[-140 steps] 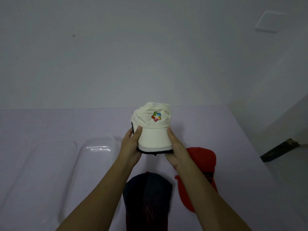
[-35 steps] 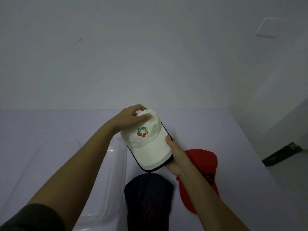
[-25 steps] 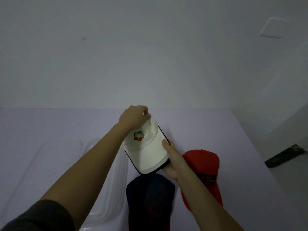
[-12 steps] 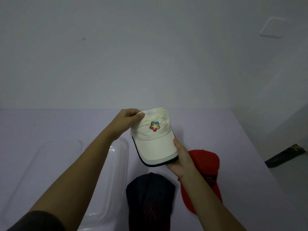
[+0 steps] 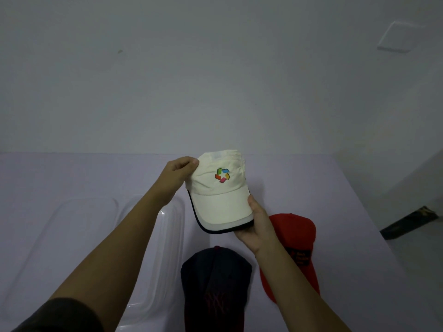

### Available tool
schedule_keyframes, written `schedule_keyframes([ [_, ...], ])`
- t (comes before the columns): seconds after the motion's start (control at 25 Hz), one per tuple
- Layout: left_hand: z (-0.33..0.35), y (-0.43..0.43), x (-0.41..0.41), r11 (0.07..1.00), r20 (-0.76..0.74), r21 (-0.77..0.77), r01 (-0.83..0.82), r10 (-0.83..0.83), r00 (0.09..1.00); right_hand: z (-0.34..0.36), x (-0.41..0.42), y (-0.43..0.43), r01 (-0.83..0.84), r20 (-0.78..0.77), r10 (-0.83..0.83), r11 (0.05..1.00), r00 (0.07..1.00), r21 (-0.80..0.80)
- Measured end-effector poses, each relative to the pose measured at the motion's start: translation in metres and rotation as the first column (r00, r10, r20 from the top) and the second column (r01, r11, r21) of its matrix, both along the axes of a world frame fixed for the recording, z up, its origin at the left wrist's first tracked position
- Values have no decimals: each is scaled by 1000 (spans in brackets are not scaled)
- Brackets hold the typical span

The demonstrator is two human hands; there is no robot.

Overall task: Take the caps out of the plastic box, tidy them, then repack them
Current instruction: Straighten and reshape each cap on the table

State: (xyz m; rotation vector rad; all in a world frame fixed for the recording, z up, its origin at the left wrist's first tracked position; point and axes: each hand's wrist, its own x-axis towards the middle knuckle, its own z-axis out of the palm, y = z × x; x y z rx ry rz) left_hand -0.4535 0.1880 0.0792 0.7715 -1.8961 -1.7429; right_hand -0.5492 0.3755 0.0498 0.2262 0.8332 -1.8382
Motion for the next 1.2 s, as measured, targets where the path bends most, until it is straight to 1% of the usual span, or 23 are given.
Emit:
schedule_keyframes([
  [0.08,-3,3,-2,995,-19,-43,-87,86,996,0,4,-4,0,4,0,1000,1000,10],
  [0.12,-6,5,-4,986,-31,-20,-165,164,986,0,6,-6,3,8,-3,1000,1000,13],
  [0.16,-10,6,-5,961,-16,55,-270,271,962,-1,7,-7,14,16,-15,1000,1000,18],
  [0.2,-13,8,-6,907,40,176,-382,381,924,0,8,-8,32,28,-33,999,999,19],
  [0.24,-17,11,-5,831,116,310,-462,449,886,0,7,-9,55,41,-56,998,998,19],
  [0.28,-24,15,-4,769,189,405,-495,460,868,-1,5,-11,76,51,-77,997,996,22],
  [0.32,-31,21,-2,747,256,447,-491,420,871,-3,2,-12,91,52,-92,996,994,26],
  [0.36,-38,27,-1,748,299,479,-460,355,886,-7,0,-14,96,43,-97,995,994,27],
  [0.4,-43,34,1,742,309,525,-416,289,906,-11,-2,-16,93,31,-93,995,995,24],
  [0.48,-48,46,1,679,233,670,-300,191,953,-20,-4,-22,78,9,-78,997,997,14],
  [0.56,-49,51,1,590,106,789,-175,150,983,-30,-5,-30,68,8,-68,998,998,12],
  [0.6,-50,50,-1,558,74,817,-144,147,986,-34,-5,-34,67,18,-68,998,998,15],
  [0.68,-58,43,-5,541,66,830,-137,147,987,-44,-7,-39,72,54,-73,997,996,28],
  [0.76,-69,34,-8,533,92,830,-162,156,983,-54,-9,-42,88,111,-93,995,989,46],
  [0.88,-91,20,-14,540,153,811,-224,173,973,-72,-15,-48,83,168,-107,986,980,143],
  [0.96,-105,16,-15,573,209,776,-262,158,965,-83,-18,-48,36,174,-75,975,982,219],
  [1.08,-122,17,-18,599,273,739,-307,150,950,-104,-24,-49,-57,191,-7,942,982,331],
  [1.2,-137,22,-18,630,337,677,-379,192,922,-119,-27,-47,-123,175,55,904,983,410],
])
